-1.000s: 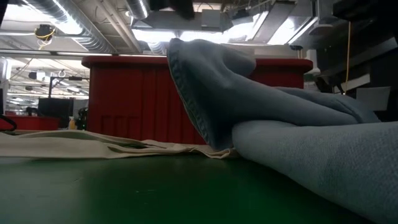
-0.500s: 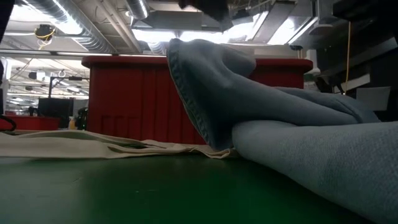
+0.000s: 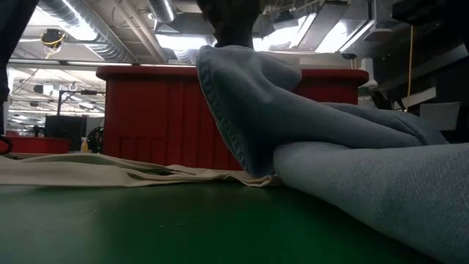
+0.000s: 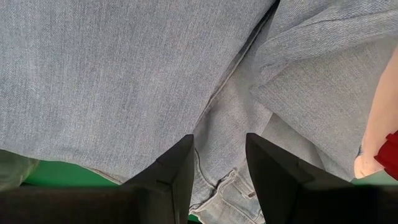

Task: Fold laundry
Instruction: Fold the blue jeans

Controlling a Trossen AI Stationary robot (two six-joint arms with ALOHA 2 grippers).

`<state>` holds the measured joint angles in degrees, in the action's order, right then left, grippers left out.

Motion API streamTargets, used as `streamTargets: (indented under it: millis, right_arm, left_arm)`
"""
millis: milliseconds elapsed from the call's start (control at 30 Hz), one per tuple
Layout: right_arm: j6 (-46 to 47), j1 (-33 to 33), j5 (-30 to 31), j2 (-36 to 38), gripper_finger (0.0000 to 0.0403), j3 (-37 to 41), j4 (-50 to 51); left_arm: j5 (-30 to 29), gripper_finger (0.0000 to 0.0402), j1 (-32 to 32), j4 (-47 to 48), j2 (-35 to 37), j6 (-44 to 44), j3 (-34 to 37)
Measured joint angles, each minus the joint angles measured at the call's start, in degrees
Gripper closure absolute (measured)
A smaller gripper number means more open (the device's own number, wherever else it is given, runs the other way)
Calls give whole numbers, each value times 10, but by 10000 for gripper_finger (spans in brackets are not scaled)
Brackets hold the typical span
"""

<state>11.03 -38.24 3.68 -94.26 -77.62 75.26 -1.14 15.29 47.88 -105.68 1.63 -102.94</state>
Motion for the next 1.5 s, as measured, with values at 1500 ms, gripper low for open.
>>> streamTargets:
  millis: [1500]
  right_arm:
    - [16, 81, 47, 0, 258, 59, -3]
  left_arm:
    - [-152, 401, -149, 190, 207, 124, 0]
